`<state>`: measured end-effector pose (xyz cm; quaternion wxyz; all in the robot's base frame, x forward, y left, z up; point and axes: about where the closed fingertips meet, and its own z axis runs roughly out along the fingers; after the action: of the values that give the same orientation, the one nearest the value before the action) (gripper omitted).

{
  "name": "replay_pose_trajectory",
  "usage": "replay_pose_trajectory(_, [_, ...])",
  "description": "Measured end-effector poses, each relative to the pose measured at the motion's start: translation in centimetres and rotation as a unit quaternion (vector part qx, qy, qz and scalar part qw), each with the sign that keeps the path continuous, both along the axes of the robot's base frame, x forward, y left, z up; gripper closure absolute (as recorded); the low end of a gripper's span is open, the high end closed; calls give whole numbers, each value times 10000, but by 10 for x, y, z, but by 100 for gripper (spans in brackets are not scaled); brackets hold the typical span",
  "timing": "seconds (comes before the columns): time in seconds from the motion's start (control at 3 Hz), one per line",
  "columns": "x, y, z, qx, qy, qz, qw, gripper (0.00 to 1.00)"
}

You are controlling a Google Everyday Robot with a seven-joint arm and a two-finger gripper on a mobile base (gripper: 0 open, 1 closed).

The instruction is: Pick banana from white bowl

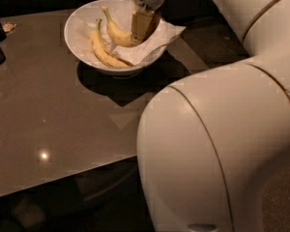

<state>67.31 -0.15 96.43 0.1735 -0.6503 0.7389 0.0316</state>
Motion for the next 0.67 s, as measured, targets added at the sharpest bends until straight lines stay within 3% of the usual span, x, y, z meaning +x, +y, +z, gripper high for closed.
replay_pose_trajectory(0.33, [0, 1, 0, 2, -9, 5, 10000, 100])
replay_pose_trajectory(0.67, [-19, 9, 11, 145, 28, 269, 9995, 100])
